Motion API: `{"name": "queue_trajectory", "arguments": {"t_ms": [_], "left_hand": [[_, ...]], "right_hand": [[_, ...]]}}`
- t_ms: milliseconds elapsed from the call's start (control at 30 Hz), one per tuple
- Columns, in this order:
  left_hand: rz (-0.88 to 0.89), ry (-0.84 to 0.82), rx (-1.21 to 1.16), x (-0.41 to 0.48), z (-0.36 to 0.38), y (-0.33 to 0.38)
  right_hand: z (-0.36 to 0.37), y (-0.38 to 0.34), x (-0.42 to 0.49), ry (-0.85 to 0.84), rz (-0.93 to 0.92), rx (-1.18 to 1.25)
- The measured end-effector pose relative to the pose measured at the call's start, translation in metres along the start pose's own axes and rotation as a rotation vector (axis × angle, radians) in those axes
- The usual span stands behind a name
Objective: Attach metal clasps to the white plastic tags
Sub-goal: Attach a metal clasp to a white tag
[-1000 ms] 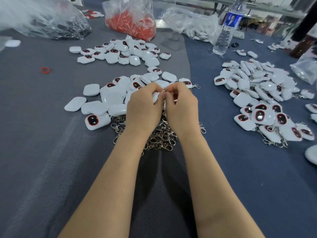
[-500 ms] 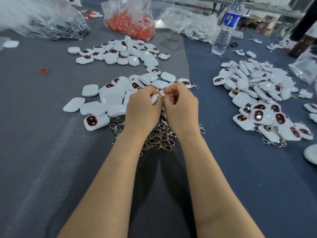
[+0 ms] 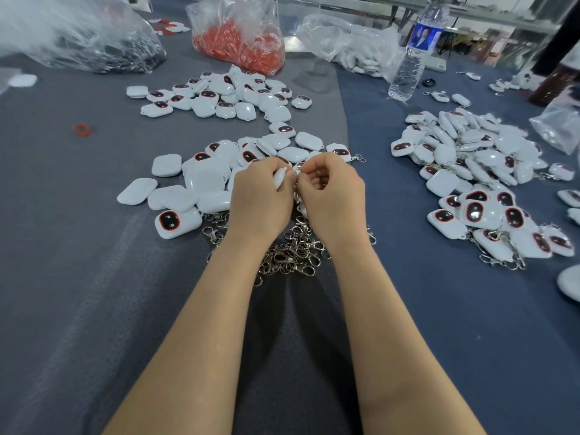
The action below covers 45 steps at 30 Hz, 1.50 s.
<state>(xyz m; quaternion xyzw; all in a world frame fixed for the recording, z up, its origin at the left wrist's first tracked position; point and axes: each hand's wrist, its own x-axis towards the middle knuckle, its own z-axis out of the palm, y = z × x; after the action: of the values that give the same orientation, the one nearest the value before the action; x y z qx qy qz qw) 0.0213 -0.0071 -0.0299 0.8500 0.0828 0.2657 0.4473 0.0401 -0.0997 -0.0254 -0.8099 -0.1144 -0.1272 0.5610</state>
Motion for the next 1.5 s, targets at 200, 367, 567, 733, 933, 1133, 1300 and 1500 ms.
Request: {"name": "queue_trajectory", "arguments": {"t_ms": [200,367,567,733,933,1133,1300,1500], "left_hand": [[0.023,-0.06,-0.037,0.001,-0.006,0.001],[0.006,-0.147,-0.105,0.003,-0.011,0.0],[-0.025,-0.128,-0.129,0.001,-0.01,-0.002],[-0.235,-0.143,-0.31,0.003,-0.006,0.005],[-0.318,-0.253,-0.46,0.004,-0.014,0.005],[-0.273,-0.197,-0.431,0.002,-0.011,0.004],[-0.203,-0.178,-0.303,0.001,-0.007,0.003],[-0.18,-0.217,-0.261,-0.002,-0.007,0.008]], "right_hand": [[-0.005,0.003,0.003,-0.085,0.044,0.029],[-0.009,0.003,0.003,-0.086,0.021,0.064],[-0.01,0.002,0.003,-0.097,-0.001,0.053],[-0.011,0.005,0.005,-0.006,0.055,0.013],[-0.011,0.006,0.006,0.05,0.07,-0.03],[-0.011,0.007,0.006,0.076,0.069,-0.048],[-0.009,0.006,0.006,0.089,0.056,-0.041],[-0.009,0.007,0.005,0.094,0.051,-0.049]]}}
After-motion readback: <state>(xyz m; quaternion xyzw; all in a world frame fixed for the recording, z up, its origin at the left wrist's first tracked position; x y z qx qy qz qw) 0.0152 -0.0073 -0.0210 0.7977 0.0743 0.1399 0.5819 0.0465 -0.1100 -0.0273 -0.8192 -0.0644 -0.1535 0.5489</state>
